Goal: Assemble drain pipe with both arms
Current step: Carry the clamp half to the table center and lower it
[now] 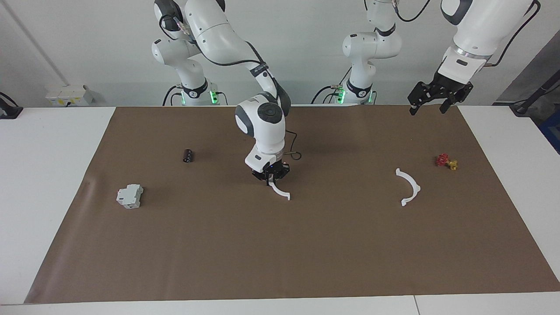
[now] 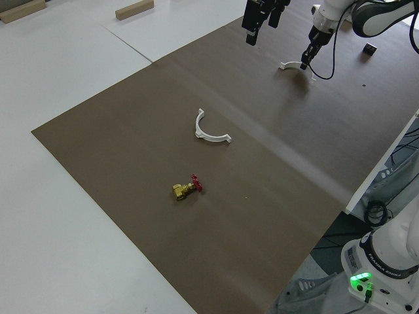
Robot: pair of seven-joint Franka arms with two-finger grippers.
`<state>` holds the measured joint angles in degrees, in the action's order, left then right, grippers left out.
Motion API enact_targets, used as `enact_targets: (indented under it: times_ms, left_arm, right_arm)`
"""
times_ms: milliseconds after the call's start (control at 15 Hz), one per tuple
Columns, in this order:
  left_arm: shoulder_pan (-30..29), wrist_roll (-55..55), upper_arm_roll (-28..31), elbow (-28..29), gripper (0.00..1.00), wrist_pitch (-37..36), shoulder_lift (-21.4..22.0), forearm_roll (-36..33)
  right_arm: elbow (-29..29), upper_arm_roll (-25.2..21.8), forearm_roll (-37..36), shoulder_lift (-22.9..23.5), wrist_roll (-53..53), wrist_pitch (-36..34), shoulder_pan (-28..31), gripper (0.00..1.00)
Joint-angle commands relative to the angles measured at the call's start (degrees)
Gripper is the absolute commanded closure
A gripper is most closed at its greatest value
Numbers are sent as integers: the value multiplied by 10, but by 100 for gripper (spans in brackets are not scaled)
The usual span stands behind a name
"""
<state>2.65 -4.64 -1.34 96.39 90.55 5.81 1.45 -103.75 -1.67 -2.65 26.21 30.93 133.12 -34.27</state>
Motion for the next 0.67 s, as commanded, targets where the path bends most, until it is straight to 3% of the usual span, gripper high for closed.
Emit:
enact_targets:
  times_ms: [0, 67, 133, 200, 400, 600]
  left_arm:
    - [2, 1, 2, 14, 0, 6, 13, 0]
    - [2, 1, 2, 14, 0, 6, 13, 0]
    - [2, 1, 2, 15, 0, 6, 13, 0]
    - [2, 1, 2, 15, 0, 6, 13, 0]
    - [2, 2, 3, 17, 0, 10, 14, 0]
    - [-4, 10, 3, 38, 0, 41, 18, 0]
  right_arm:
    - [-29, 0, -14, -13, -10, 16, 1, 100]
    - [-29, 0, -14, -13, -10, 16, 1, 100]
    - [-34, 0, -14, -13, -9, 16, 1, 26]
    - [-38, 0, -14, -18, -8, 21, -1, 0]
    - [-29, 0, -14, -23, -5, 14, -7, 0]
    - [-23, -3, -13, -66, -4, -3, 16, 0]
